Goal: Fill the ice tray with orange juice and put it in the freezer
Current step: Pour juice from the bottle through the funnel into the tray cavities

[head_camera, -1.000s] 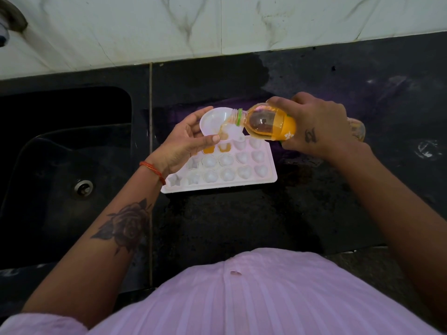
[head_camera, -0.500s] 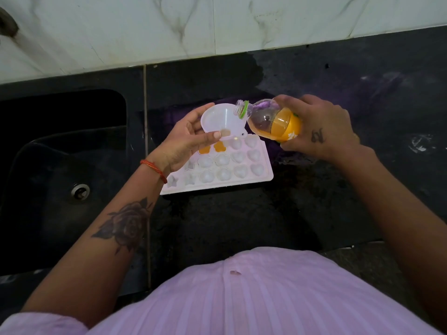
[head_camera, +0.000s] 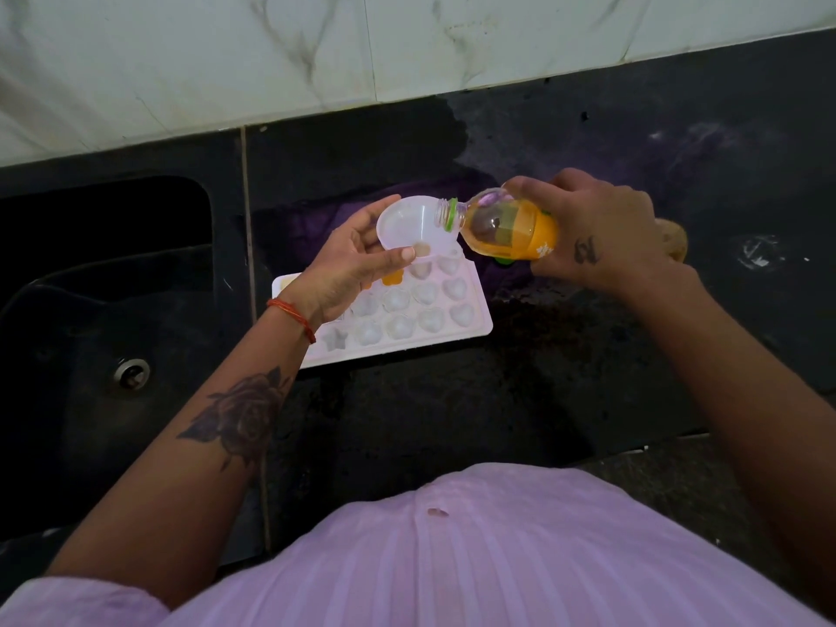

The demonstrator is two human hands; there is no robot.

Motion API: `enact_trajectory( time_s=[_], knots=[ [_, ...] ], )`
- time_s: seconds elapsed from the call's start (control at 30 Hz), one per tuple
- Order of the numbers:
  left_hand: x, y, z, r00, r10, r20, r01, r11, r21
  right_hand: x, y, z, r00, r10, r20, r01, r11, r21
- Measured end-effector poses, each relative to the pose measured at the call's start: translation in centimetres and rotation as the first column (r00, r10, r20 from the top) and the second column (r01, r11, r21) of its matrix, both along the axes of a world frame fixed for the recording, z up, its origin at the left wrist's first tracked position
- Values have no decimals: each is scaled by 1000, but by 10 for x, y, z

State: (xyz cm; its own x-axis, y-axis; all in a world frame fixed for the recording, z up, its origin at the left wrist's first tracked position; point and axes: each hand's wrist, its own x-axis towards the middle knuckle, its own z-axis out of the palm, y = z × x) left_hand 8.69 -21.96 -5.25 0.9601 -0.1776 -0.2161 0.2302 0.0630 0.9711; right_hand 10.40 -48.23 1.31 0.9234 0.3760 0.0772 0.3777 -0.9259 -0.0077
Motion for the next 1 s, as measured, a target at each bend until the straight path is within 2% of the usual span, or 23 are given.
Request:
enact_trajectory(
  time_s=[0.53, 0.87, 1.0],
  knots=[
    [1, 0, 1, 1000, -14, -4, 14, 1000, 8, 1, 1, 1, 1000, 19, 6, -19, 1000, -23],
    [1, -2, 6, 1000, -7, 6, 7, 1000, -8, -2, -5, -3, 999, -16, -46, 24, 984, 177],
    [3, -4, 6, 1000, -14, 7, 14, 1000, -26, -5, -11, -3, 999, -37, -39, 44, 977, 207]
  ],
)
